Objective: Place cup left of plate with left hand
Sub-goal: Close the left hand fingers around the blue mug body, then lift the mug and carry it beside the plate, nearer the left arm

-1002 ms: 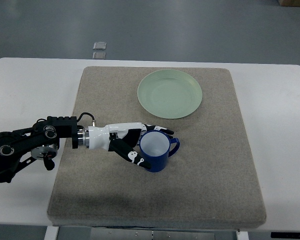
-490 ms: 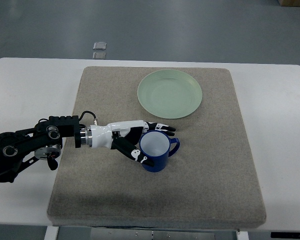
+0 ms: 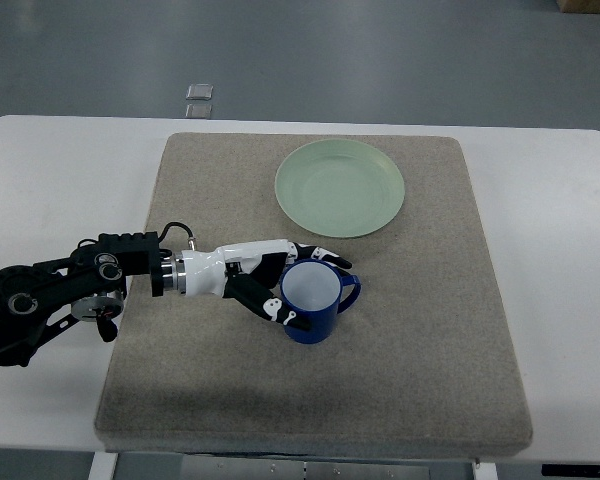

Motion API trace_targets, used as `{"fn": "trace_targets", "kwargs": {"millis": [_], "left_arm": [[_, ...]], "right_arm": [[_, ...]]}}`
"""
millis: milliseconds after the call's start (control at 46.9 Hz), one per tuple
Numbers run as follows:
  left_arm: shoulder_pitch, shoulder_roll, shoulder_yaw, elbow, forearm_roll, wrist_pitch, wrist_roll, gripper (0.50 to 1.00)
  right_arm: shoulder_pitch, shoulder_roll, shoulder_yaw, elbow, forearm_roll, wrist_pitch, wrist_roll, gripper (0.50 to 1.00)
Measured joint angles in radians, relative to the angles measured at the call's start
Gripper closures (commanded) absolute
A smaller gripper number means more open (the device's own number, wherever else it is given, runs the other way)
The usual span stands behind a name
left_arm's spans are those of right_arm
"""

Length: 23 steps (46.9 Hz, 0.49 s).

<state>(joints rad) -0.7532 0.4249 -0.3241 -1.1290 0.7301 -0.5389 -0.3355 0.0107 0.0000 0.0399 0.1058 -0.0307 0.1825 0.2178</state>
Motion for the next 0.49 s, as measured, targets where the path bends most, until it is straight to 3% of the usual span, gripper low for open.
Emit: {"fn": "trace_targets", "kwargs": {"millis": [85, 192, 256, 490], "left_arm": [[0.000, 0.000, 0.001, 0.000, 0.004, 0.000, 0.000, 0.829], [0.000, 0.000, 0.001, 0.001, 0.006, 0.007, 0.000, 0.838], [0.000, 0.000, 0.001, 0.001, 0.006, 0.015, -0.009, 0.868], [0.000, 0.000, -0.006, 0.000, 0.005, 0.043, -0.029, 0.883]], "right_arm": [[0.000, 0.000, 0.000, 0.000, 0.000, 0.000, 0.000, 0.568], [0.000, 0.000, 0.000, 0.000, 0.000, 0.000, 0.000, 0.568], [0.000, 0.000, 0.000, 0.000, 0.000, 0.000, 0.000, 0.568], [0.000, 0.000, 0.000, 0.000, 0.000, 0.000, 0.000, 0.568]]}}
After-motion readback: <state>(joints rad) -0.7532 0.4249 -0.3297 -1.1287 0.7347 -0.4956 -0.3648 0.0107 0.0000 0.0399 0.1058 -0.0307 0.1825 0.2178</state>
